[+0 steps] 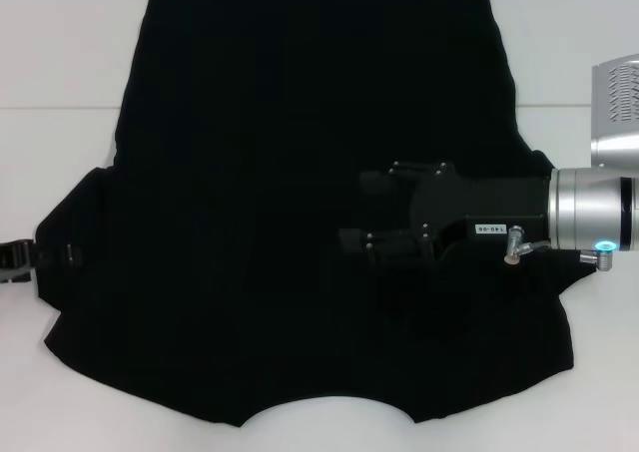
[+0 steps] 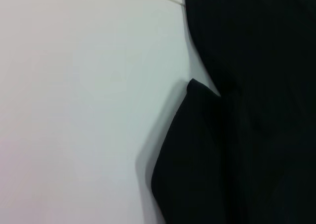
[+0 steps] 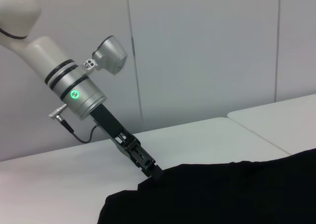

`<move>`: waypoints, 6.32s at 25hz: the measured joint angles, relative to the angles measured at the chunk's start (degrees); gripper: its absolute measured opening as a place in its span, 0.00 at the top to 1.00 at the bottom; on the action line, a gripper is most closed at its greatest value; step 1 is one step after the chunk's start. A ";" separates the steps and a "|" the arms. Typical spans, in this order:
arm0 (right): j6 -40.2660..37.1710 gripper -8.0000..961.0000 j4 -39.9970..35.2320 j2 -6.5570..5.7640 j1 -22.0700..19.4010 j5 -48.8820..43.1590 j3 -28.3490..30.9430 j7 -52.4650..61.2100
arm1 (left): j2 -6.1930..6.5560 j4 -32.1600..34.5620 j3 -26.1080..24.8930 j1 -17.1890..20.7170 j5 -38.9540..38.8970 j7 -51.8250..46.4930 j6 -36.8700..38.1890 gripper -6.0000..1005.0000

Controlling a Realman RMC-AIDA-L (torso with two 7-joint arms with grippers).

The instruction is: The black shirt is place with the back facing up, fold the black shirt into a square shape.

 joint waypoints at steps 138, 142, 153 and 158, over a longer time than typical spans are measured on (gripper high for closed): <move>-0.16 0.08 -0.09 -0.06 -0.49 3.15 0.71 -1.15 | 0.11 3.53 -0.31 0.53 2.93 1.70 -2.87 0.99; -0.14 0.08 -0.09 0.01 -0.39 3.17 0.71 -1.14 | 0.14 3.61 -0.56 0.52 2.93 1.70 -3.40 0.99; 0.06 0.08 -0.09 0.00 -0.09 3.18 0.71 -0.77 | 0.27 4.31 -1.41 1.07 2.95 1.25 -4.23 0.99; 0.26 0.08 -0.09 0.00 -0.02 3.48 0.71 -0.66 | 0.31 4.45 -2.60 1.16 2.98 1.23 -4.19 0.99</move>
